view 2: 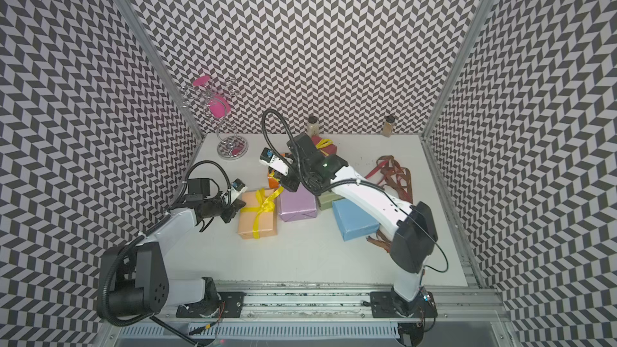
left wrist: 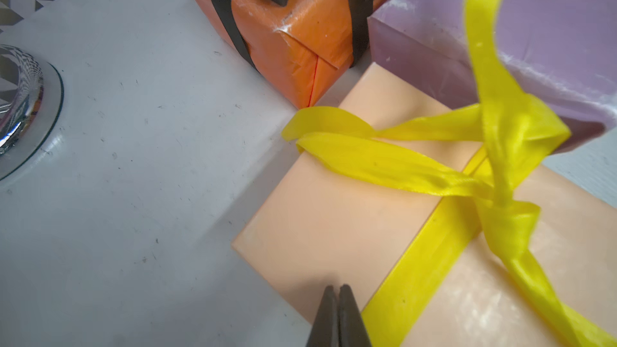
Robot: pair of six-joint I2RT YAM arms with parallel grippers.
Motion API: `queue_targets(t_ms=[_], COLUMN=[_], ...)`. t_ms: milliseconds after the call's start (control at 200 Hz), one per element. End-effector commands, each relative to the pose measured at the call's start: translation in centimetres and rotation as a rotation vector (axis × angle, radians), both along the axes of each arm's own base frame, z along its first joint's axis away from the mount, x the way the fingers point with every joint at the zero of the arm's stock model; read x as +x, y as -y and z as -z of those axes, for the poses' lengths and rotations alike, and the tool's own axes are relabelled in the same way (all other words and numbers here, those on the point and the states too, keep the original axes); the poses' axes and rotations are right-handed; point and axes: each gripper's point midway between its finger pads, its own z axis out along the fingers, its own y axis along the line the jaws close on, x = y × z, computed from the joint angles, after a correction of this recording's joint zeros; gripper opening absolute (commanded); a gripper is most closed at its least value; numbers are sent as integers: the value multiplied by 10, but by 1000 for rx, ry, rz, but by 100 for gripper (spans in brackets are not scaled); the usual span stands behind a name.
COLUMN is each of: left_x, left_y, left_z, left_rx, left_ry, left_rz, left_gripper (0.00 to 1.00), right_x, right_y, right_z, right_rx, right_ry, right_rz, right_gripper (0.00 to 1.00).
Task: Untie the ribbon bows on the gift boxes
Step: Untie the ribbon from the gift box.
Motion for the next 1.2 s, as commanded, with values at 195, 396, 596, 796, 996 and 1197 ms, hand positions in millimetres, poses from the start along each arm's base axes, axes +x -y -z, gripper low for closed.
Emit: queue_targets(t_ms=[195, 396, 596, 796, 996, 1197], left_x=[-22, -45, -66, -58, -41, -43], left_y=[21, 38, 59, 60, 56, 65], left_z=[-54, -56, -27, -9, -7, -5], left_rx=[-65, -34, 11, 34, 54, 51], left_ry=[51, 79, 31, 17, 62, 68], left_rz=[73, 102, 155, 109, 47, 68], left_gripper=[19, 36, 40, 36, 36, 30], right_x=[90, 13, -38, -51, -55, -59], right_y=[19, 13, 23, 26, 22, 12], right_z=[4, 29, 35, 44, 54, 63], right_rx=[112, 84, 122, 130, 125, 114], right_ry=[-171, -149, -190, -213, -238, -269], right_rz=[183, -61, -196, -202, -210, -232], right_gripper=[59, 75, 76, 72, 69, 65])
